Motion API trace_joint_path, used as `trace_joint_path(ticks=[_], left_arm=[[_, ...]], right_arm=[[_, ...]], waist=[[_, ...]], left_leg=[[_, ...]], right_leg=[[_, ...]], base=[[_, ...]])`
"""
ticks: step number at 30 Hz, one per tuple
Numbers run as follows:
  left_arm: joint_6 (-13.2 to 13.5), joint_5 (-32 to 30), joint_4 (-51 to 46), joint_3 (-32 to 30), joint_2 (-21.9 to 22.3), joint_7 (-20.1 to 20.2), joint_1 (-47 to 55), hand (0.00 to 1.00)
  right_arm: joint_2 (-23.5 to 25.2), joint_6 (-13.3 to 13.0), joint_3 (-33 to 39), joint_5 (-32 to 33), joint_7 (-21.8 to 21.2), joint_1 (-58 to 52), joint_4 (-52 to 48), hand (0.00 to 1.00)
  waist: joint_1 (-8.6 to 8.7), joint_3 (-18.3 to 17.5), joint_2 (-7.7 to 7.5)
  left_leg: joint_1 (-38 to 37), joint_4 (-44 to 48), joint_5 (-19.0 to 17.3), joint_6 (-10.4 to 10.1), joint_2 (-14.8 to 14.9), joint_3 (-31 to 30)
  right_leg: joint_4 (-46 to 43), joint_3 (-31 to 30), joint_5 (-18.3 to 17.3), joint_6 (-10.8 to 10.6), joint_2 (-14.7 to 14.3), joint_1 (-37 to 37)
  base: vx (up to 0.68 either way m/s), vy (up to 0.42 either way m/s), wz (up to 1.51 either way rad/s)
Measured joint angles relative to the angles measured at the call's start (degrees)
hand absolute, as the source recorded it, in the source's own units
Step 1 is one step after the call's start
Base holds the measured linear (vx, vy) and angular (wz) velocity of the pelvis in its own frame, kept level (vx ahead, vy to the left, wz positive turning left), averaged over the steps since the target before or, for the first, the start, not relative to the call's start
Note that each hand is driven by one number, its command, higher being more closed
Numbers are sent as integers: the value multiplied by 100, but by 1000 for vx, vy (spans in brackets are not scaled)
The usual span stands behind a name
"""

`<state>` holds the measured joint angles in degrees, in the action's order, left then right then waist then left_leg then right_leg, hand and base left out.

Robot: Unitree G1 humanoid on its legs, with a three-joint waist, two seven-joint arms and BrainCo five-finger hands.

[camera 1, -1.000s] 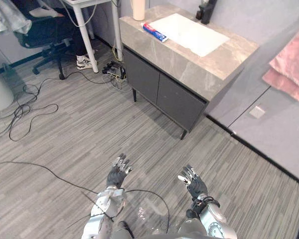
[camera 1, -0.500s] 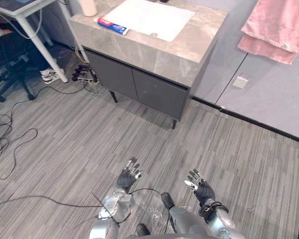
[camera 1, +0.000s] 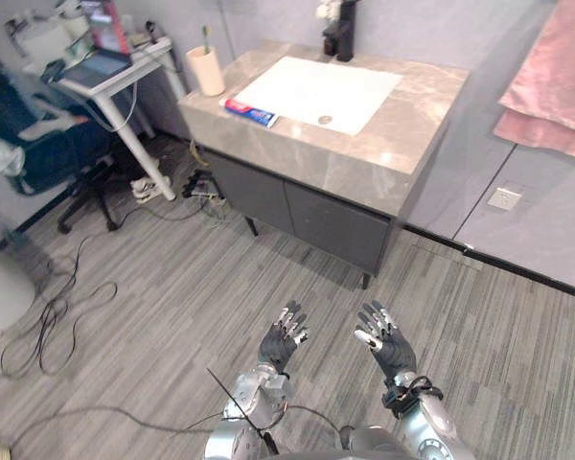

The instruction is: Organize washtable

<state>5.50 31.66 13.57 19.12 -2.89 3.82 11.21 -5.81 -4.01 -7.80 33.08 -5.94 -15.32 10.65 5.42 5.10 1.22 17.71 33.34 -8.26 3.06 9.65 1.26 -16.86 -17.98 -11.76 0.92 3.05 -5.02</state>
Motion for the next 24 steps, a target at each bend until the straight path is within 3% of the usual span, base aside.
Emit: trace_joint_path(ticks=[2,3,4,5,7,8,11,17,18,20,21,23,24], left_arm=[[7,40,0,-92,-50,-12,59,0],[11,40,0,-118,-50,-15,73,0],[51,40,-4,-134,-39,-22,120,0],[60,41,23,-147,-104,-30,121,0],[124,38,10,-202,-290,-34,-3,0],[148,37,-7,-207,-356,-33,-6,0],[159,27,-54,-172,-371,-22,13,0],[156,4,-84,18,-395,17,-46,0],[147,-16,-83,94,-403,14,-73,0],[140,-17,-84,107,-405,12,-120,0],[138,-22,-85,84,-418,1,-120,0],[125,-35,-83,46,-477,-14,-91,0],[126,-36,-89,-46,-512,-25,-111,0]], right_arm=[[-52,4,132,-29,2,13,224,0],[-87,5,139,-48,2,15,260,0],[-185,8,160,-53,-2,21,297,0],[-101,37,261,-58,0,139,573,0],[92,60,271,-66,-7,215,728,0],[171,60,265,-97,-24,259,739,0],[191,52,275,-165,-45,435,934,0],[190,59,271,-216,-15,475,1116,0],[186,59,250,-216,-2,477,1117,0],[170,59,172,-194,-6,491,1117,0],[117,64,47,-166,-11,483,1120,0],[99,84,-205,-167,-48,462,1157,0],[97,112,-363,-167,-57,457,1160,0]], waist=[[-11,-13,10],[-21,-40,53],[-52,-143,235],[-83,-213,89],[-47,-205,-158],[-51,-211,-200],[-103,-192,-139],[-128,-191,-6],[-113,-190,56],[-120,-182,146],[-115,-170,154],[-93,-110,191],[-44,-111,125]], left_leg=[[-3,-1035,220,-327,-159,-606],[-32,-1367,340,-453,-173,-749],[-125,-1997,1067,-796,-129,-1047],[-256,-1934,738,-1366,-266,-1113],[-230,-1864,671,-1254,-493,-1018],[-253,-1828,633,-1196,-520,-955],[-286,-1615,401,-1078,-426,-721],[-238,-1653,296,-893,-381,-33],[-236,-1763,306,-837,-365,147],[-318,-2034,398,-707,-338,444],[-446,-2219,473,-616,-343,632],[-668,-2348,525,-548,-334,824],[-725,-2345,548,-526,-361,914]], right_leg=[[-17,-152,-112,-507,205,130],[-28,-195,-168,-598,222,148],[-67,-311,-324,-832,195,161],[-118,-472,-504,-1030,361,140],[45,-583,-382,-951,542,142],[153,-592,-161,-958,548,145],[349,-769,408,-1057,514,176],[491,-1205,1177,-1252,596,-281],[471,-1250,1430,-1210,581,-472],[327,-1147,1844,-894,513,-786],[236,-803,1985,-720,518,-925],[188,-284,1533,-829,398,-981],[326,12,1314,-829,218,-881]], base=[[237,335,-63],[253,402,-63],[284,438,-65],[299,508,-49],[181,400,-14],[77,250,-13],[24,206,-40],[-59,106,-68],[-75,29,-81],[-104,72,-80],[-80,80,-78],[-39,24,-55],[-22,-37,-21]])
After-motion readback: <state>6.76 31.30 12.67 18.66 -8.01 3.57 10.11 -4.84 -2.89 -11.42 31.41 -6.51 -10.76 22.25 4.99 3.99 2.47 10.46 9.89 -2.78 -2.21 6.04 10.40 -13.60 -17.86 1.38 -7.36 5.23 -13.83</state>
